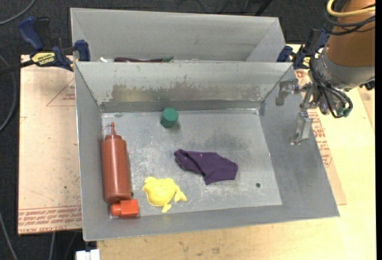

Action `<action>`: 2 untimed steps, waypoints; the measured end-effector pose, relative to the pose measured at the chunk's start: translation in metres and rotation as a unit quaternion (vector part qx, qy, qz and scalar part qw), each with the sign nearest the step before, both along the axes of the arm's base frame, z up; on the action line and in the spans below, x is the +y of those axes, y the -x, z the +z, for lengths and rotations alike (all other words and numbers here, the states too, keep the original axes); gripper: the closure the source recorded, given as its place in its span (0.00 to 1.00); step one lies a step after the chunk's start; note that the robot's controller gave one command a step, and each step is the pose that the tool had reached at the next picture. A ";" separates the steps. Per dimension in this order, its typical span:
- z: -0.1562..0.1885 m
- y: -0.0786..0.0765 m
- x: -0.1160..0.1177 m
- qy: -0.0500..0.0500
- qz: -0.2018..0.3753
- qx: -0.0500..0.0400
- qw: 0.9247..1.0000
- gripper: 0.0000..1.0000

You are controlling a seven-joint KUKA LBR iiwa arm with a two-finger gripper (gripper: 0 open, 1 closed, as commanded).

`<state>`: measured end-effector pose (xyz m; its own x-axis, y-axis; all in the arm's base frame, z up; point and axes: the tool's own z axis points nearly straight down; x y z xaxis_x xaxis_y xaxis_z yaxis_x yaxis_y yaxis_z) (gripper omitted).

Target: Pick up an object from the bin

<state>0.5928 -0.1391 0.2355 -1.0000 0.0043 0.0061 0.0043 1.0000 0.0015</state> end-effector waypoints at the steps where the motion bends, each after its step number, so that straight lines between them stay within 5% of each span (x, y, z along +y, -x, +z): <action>1: 0.005 -0.001 0.001 0.001 0.002 -0.004 1.000 0.00; 2: -0.021 0.020 0.047 0.001 -0.032 -0.003 0.999 0.00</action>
Offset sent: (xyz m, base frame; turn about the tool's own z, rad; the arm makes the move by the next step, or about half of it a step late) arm -0.0319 0.0754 -0.0356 0.0970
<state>0.5729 -0.0921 0.2147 -0.9976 0.0692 0.0005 0.0692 0.9976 0.0003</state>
